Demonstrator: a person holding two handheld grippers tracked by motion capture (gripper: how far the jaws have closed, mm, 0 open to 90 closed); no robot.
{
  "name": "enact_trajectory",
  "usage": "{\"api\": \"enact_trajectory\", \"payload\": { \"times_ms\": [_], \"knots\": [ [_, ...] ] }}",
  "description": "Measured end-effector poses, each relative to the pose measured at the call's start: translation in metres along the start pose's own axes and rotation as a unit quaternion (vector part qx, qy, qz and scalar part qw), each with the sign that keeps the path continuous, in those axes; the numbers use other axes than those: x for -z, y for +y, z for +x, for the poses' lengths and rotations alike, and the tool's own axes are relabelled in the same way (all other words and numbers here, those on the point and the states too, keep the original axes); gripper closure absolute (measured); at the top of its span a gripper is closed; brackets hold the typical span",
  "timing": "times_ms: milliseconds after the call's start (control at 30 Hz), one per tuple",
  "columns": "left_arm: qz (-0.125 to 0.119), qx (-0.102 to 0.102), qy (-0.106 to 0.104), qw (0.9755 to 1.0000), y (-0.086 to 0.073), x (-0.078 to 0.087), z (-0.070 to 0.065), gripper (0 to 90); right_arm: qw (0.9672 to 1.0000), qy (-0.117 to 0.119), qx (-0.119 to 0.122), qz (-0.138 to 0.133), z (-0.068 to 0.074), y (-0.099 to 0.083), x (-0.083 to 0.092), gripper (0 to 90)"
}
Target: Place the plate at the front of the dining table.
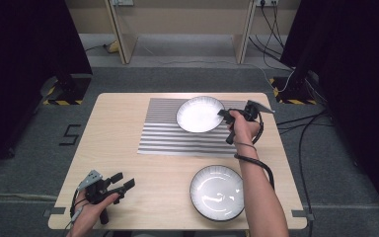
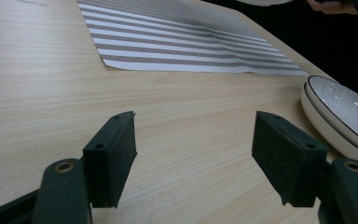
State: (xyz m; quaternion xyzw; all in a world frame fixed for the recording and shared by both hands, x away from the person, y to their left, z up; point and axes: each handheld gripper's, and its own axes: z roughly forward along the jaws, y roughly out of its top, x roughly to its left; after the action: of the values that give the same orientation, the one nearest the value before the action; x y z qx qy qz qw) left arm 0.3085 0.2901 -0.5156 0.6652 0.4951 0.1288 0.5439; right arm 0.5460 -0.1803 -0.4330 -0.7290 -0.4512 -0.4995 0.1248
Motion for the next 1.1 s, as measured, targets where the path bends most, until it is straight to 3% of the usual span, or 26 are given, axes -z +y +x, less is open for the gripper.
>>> {"api": "enact_trajectory", "payload": {
  "times_ms": [1100],
  "knots": [
    [0.002,0.000,-0.002,1.0000,-0.001,-0.001,0.000,30.0,0.9997,-0.019,-0.016,0.000,-0.009,0.007,-0.019,74.3]
  ]
}}
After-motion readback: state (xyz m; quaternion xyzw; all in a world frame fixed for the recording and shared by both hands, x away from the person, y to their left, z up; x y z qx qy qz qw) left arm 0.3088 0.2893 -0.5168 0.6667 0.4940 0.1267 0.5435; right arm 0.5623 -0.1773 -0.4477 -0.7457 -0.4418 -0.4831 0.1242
